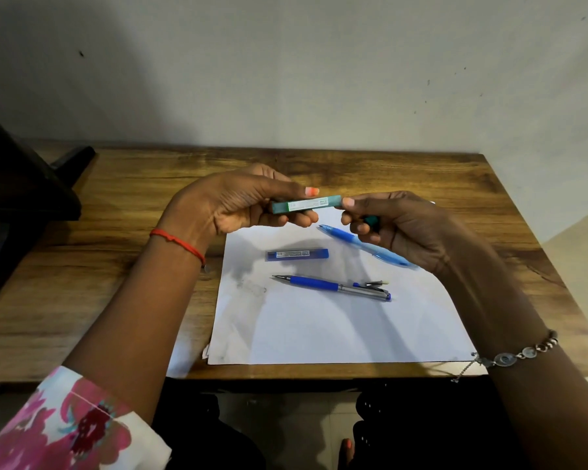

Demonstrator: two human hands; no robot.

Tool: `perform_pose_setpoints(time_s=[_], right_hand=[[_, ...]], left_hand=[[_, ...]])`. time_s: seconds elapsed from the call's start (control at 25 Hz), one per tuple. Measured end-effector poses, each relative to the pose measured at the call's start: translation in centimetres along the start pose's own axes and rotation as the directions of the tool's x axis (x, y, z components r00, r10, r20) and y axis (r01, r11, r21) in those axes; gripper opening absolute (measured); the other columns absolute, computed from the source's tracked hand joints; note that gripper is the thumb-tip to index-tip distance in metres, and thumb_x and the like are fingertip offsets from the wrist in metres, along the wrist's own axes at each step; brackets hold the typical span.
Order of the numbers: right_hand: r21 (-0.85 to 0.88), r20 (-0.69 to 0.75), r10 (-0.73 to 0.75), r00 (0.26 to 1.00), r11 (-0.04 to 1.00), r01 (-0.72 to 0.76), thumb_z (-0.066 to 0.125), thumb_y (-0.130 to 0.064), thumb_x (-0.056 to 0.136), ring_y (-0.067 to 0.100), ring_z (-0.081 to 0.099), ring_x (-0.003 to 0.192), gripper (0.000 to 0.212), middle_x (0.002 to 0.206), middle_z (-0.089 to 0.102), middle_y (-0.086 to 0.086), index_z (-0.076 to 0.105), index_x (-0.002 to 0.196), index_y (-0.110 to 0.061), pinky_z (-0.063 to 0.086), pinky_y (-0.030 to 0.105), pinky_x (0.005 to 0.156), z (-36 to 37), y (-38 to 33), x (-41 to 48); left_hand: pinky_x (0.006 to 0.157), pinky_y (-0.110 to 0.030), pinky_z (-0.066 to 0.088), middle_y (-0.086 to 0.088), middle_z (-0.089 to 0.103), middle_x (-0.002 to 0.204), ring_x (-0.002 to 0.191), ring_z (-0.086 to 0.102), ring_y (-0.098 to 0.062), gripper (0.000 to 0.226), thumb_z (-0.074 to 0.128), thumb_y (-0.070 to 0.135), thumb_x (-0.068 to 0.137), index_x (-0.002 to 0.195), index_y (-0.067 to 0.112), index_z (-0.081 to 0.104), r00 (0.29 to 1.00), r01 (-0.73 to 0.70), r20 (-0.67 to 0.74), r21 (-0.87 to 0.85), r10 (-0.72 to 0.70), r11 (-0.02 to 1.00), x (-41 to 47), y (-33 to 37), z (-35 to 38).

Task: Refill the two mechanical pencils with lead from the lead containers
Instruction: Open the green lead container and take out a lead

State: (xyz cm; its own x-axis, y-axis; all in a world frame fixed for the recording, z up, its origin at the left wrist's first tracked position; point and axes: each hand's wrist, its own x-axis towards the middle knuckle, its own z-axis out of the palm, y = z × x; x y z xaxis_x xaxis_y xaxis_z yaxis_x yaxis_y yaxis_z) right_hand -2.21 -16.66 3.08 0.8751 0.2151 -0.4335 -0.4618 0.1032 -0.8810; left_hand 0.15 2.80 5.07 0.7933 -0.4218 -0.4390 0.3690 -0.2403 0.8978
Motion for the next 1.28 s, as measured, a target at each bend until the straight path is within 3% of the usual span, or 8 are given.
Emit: perform_pose_setpoints(time_s=[0.24, 0.4, 0.6, 0.88, 0.96, 1.08, 1.2, 1.28], right_hand=[[-0.202, -0.116, -0.091, 0.989, 0.977, 0.066, 0.072, -0.017, 0.07, 0.007, 0.033, 0.043, 0.012, 0.049, 0.048, -0.004, 0.071, 0.076, -0.007, 0.026, 0.018, 0.047, -0.5, 0.2, 0.0], [-0.251, -0.117, -0.143, 0.983, 0.962, 0.11, 0.074, -0.021, 0.066, 0.008, 0.03, 0.045, 0.019, 0.044, 0.044, -0.007, 0.071, 0.078, -0.006, 0.025, 0.019, 0.049, -0.6, 0.0, -0.3], [-0.344, -0.128, -0.271, 0.954, 0.914, 0.213, 0.071, -0.016, 0.076, 0.007, 0.032, 0.044, 0.01, 0.043, 0.045, -0.01, 0.072, 0.078, -0.006, 0.027, 0.014, 0.042, -0.5, -0.2, -0.4], [-0.518, -0.119, -0.517, 0.848, 0.761, 0.391, 0.065, -0.016, 0.082, -0.001, 0.045, 0.047, 0.011, 0.044, 0.054, -0.015, 0.07, 0.073, -0.013, 0.032, 0.007, 0.047, 0.1, -0.3, -0.8], [-0.55, -0.129, -0.577, 0.807, 0.719, 0.425, 0.064, -0.017, 0.084, 0.001, 0.042, 0.05, 0.014, 0.048, 0.052, -0.012, 0.067, 0.07, -0.014, 0.032, 0.012, 0.049, 0.0, -0.3, -0.8], [-0.528, -0.192, -0.623, 0.758, 0.717, 0.455, 0.063, -0.016, 0.084, 0.007, 0.038, 0.053, 0.021, 0.051, 0.046, -0.009, 0.062, 0.063, -0.015, 0.031, 0.017, 0.051, -0.7, -0.2, -0.5], [-0.464, -0.278, -0.631, 0.724, 0.749, 0.474, 0.06, -0.022, 0.079, 0.015, 0.033, 0.056, 0.029, 0.059, 0.037, 0.009, 0.057, 0.07, 0.005, 0.028, 0.023, 0.052, -1.8, -0.5, -0.5], [-0.408, -0.315, -0.609, 0.728, 0.78, 0.475, 0.058, -0.023, 0.076, 0.01, 0.033, 0.05, 0.022, 0.055, 0.037, 0.002, 0.059, 0.066, -0.003, 0.028, 0.018, 0.048, -2.3, -0.7, -0.6]], left_hand=[[0.05, -0.014, 0.051, -0.001, 0.074, 0.068, 0.059, 0.068, -0.004, 0.015, 0.059, 0.022, 0.074, 0.079, 0.011, 0.069, 0.998, 0.007, 0.055, 0.013, -0.008, 1.0, 0.1, -0.3, -0.2], [0.052, -0.015, 0.053, -0.001, 0.074, 0.069, 0.059, 0.069, -0.004, 0.021, 0.06, 0.025, 0.067, 0.081, 0.011, 0.069, 0.998, -0.002, 0.066, 0.009, 0.001, 1.0, 0.1, -0.4, -0.2], [0.054, -0.016, 0.054, -0.001, 0.075, 0.072, 0.061, 0.069, -0.005, 0.021, 0.06, 0.025, 0.067, 0.081, 0.012, 0.07, 0.997, -0.007, 0.077, 0.019, 0.005, 1.0, 0.3, -0.6, -0.3], [0.056, -0.017, 0.055, -0.001, 0.075, 0.073, 0.062, 0.069, -0.006, 0.025, 0.06, 0.025, 0.068, 0.087, 0.011, 0.069, 0.996, -0.016, 0.093, 0.031, 0.013, 0.999, 0.4, -0.8, -0.4], [0.057, -0.018, 0.055, -0.001, 0.075, 0.073, 0.063, 0.07, -0.006, 0.024, 0.059, 0.024, 0.069, 0.086, 0.011, 0.069, 0.995, -0.027, 0.095, 0.024, 0.025, 0.999, 0.5, -0.9, -0.5], [0.056, -0.019, 0.055, -0.001, 0.074, 0.071, 0.064, 0.07, -0.007, 0.02, 0.058, 0.023, 0.069, 0.077, 0.012, 0.073, 0.995, -0.041, 0.088, 0.0, 0.041, 0.999, 0.6, -1.0, -0.8], [0.058, -0.021, 0.056, 0.0, 0.074, 0.071, 0.066, 0.07, -0.007, 0.021, 0.058, 0.023, 0.069, 0.073, 0.012, 0.076, 0.996, -0.045, 0.08, -0.043, 0.048, 0.998, 0.6, -1.1, -1.1], [0.061, -0.022, 0.057, 0.0, 0.075, 0.077, 0.072, 0.071, -0.007, 0.023, 0.058, 0.023, 0.071, 0.077, 0.011, 0.076, 0.994, -0.054, 0.092, -0.092, 0.063, 0.994, 0.6, -1.1, -1.3]])
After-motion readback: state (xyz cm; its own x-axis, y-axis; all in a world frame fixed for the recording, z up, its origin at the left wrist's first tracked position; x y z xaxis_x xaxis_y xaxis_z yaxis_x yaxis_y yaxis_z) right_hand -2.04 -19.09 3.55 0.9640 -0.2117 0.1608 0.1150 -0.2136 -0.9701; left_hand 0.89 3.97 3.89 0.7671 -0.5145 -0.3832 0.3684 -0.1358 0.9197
